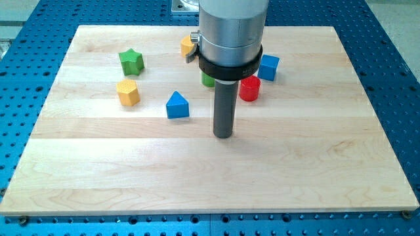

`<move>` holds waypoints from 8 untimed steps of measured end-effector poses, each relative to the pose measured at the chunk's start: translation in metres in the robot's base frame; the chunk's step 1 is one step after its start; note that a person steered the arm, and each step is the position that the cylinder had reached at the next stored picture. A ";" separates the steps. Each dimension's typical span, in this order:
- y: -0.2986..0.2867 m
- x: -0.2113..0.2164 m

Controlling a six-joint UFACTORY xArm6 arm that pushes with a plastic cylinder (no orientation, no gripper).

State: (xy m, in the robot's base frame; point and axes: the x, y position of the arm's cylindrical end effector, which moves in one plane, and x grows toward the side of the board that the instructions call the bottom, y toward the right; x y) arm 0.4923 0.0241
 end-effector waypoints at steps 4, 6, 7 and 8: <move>-0.166 0.012; -0.094 0.008; -0.085 -0.034; -0.084 -0.071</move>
State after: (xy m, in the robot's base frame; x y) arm 0.4208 -0.0600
